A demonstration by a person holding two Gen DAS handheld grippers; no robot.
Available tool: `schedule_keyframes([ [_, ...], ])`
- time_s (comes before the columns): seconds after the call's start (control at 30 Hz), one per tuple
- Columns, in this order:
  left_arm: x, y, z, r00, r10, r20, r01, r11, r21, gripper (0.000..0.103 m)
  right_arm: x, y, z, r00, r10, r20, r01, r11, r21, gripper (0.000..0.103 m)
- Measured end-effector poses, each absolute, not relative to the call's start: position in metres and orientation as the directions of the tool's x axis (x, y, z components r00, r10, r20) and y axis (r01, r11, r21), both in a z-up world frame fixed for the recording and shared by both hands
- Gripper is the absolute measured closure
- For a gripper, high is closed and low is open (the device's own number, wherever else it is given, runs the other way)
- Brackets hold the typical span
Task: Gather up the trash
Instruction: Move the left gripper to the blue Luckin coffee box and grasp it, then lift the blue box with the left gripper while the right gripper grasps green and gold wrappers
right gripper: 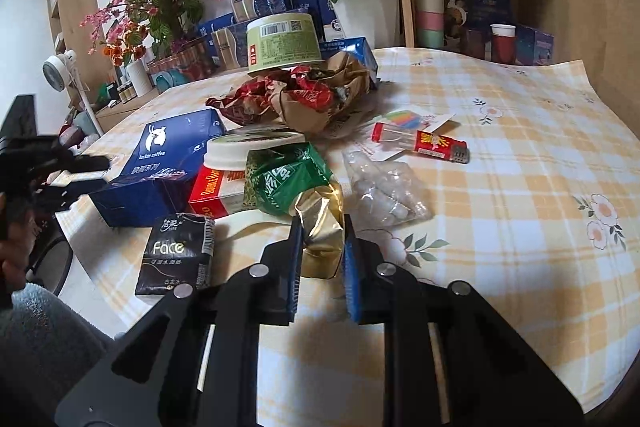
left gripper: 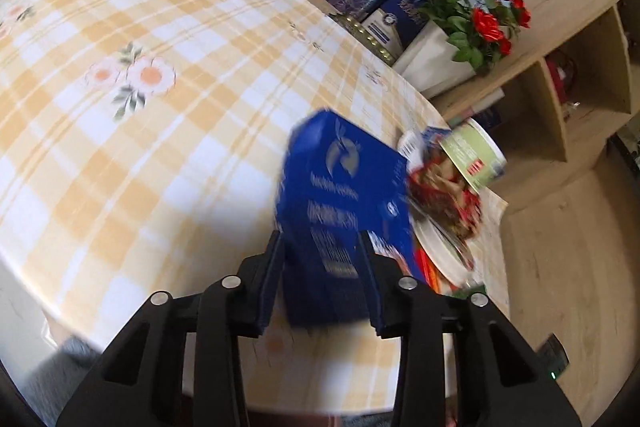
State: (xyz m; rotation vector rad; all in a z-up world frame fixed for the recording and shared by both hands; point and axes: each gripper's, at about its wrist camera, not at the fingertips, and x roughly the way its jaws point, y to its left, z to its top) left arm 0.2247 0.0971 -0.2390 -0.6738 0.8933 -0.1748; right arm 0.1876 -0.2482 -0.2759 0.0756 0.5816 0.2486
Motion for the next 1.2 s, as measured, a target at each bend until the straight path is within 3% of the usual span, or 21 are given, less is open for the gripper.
schedule_keyframes([
  [0.23, 0.257, 0.099, -0.253, 0.574, -0.42, -0.703, -0.097, 0.818, -0.567, 0.073, 0.189, -0.246, -0.277, 0.801, 0.265, -0.536, -0.223, 0.964, 0.143, 0.082],
  [0.53, 0.276, 0.1, -0.258, 0.578, -0.46, -0.674, -0.053, 0.803, -0.593, 0.074, 0.192, -0.248, -0.278, 0.801, 0.271, -0.535, -0.222, 0.963, 0.154, 0.082],
  [0.8, 0.27, 0.095, -0.241, 0.623, -0.441, -0.646, -0.005, 0.824, -0.567, 0.086, 0.192, -0.244, -0.277, 0.806, 0.27, -0.527, -0.226, 0.963, 0.148, 0.082],
  [0.97, 0.261, 0.084, -0.189, 0.665, -0.349, -0.661, 0.07, 0.909, -0.41, 0.091, 0.192, -0.246, -0.278, 0.806, 0.273, -0.526, -0.222, 0.962, 0.159, 0.082],
  [1.2, 0.246, 0.048, -0.128, 0.652, -0.196, -0.733, 0.213, 0.974, -0.07, 0.091, 0.19, -0.249, -0.277, 0.806, 0.281, -0.521, -0.225, 0.959, 0.171, 0.082],
])
